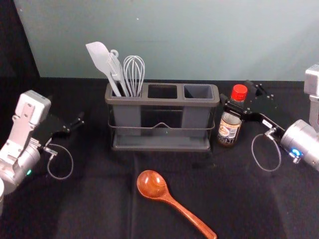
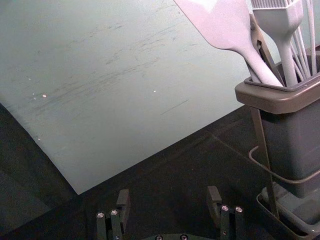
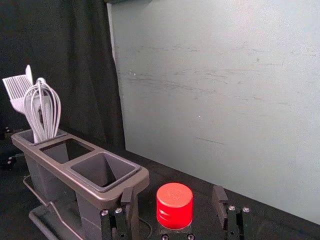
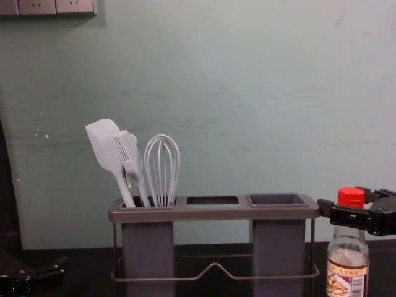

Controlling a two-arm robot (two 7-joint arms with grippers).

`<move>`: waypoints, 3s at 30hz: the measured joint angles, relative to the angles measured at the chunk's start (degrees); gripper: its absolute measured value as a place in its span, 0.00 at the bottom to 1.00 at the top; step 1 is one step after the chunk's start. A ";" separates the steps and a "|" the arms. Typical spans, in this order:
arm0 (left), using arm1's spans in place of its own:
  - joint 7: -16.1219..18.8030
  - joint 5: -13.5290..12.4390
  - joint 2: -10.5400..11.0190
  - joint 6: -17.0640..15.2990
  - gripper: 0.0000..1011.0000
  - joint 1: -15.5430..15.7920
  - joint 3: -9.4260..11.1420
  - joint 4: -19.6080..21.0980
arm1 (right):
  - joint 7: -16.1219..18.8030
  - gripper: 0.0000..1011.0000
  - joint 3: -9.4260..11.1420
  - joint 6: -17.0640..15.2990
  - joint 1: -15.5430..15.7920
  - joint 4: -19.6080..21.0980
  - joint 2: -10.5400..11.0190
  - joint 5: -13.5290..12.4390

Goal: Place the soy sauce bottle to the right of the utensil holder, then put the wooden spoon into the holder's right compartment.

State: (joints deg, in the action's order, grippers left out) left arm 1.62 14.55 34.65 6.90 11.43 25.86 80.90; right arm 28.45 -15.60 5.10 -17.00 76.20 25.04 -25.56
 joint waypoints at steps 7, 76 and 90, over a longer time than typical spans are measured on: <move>0.00 0.00 0.00 0.00 0.99 0.00 0.00 0.00 | 0.00 0.99 0.00 0.00 0.00 0.00 0.00 0.00; 0.00 0.00 0.00 0.00 0.99 0.00 0.00 0.00 | 3.70 0.99 -26.45 -42.56 -7.08 23.94 7.99 9.45; 0.00 0.00 0.00 0.00 0.99 0.00 0.00 0.00 | 3.18 0.99 -29.63 -44.25 -10.25 16.94 1.83 14.58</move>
State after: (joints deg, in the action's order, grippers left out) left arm 1.62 14.55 34.65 6.91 11.43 25.86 80.90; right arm 31.64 -45.23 -39.15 -27.25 93.14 26.87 -10.99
